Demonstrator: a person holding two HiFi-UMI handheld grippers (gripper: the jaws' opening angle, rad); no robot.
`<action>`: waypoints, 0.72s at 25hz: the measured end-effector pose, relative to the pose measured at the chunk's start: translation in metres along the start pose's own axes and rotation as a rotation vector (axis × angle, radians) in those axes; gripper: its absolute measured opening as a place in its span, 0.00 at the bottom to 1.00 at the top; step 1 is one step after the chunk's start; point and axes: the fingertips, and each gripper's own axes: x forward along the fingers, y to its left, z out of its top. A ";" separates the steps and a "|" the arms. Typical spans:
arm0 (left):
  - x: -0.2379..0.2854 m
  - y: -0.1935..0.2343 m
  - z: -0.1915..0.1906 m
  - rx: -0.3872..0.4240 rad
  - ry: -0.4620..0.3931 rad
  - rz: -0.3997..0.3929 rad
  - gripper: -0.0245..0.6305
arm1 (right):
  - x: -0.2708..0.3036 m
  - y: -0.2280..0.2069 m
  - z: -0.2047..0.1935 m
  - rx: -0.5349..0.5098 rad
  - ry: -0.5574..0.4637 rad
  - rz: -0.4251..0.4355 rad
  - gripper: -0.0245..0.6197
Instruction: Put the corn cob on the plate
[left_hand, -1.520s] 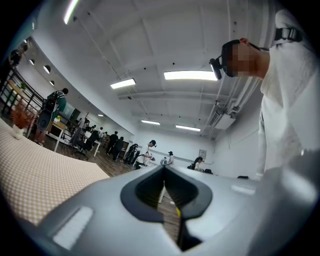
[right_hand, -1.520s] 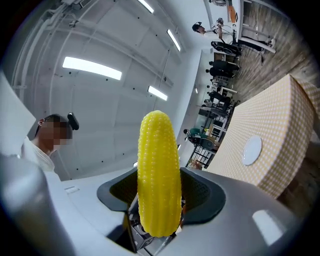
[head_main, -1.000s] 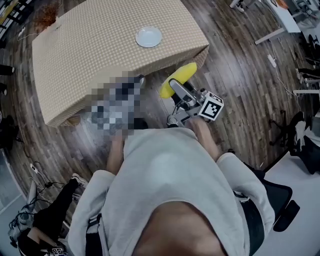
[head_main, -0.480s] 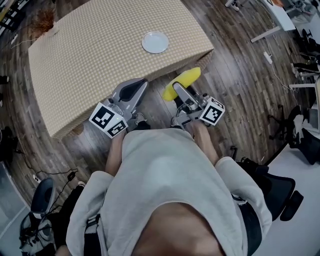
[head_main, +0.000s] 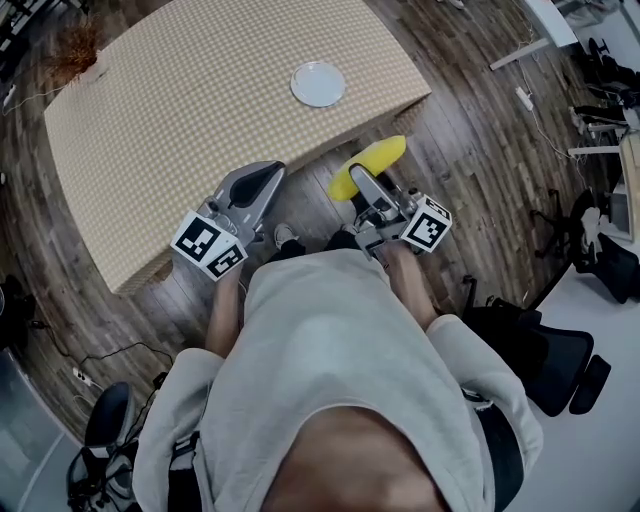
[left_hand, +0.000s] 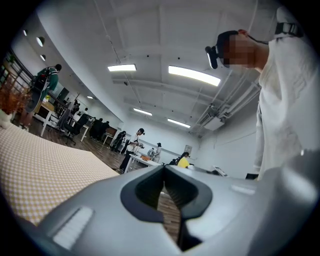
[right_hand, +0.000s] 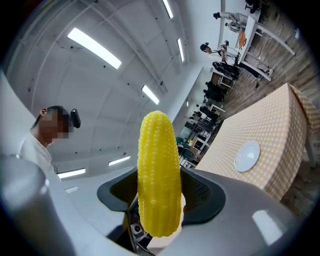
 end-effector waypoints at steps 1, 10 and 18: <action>0.000 0.001 -0.001 -0.011 -0.005 -0.003 0.05 | 0.001 -0.001 -0.001 0.002 0.007 -0.005 0.44; 0.008 0.006 -0.009 -0.043 0.001 -0.027 0.05 | 0.013 -0.011 -0.003 0.024 0.015 -0.010 0.44; 0.028 0.018 -0.007 -0.022 0.020 -0.007 0.05 | 0.020 -0.027 0.009 0.052 -0.006 0.024 0.44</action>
